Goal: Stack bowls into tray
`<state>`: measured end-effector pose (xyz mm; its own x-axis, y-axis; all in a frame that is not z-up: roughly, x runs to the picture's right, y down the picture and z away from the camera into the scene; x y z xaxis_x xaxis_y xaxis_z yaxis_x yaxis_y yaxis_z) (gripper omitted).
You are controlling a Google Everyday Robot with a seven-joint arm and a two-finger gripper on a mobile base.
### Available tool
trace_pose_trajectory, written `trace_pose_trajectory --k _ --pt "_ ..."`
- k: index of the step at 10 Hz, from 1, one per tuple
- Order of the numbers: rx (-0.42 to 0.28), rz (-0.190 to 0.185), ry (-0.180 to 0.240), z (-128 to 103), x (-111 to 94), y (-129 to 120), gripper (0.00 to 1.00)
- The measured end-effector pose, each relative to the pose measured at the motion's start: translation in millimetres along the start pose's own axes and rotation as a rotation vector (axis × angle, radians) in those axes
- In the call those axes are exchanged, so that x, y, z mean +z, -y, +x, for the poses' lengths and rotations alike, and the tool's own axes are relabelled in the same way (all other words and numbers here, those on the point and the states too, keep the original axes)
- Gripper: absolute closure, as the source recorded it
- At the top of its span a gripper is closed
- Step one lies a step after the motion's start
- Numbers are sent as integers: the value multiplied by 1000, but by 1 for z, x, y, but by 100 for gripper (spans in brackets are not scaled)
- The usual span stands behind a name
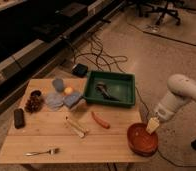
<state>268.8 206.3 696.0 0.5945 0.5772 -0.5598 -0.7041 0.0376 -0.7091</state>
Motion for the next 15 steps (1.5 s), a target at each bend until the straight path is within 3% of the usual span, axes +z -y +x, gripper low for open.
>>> trace_pose_trajectory --k 5,10,12,15 --pt "10 -16 -8 10 11 3 100" --pt "47 -16 9 15 5 16 100" --pt "58 -17 12 20 1 20 86" --pt "66 -23 7 22 -1 25 53"
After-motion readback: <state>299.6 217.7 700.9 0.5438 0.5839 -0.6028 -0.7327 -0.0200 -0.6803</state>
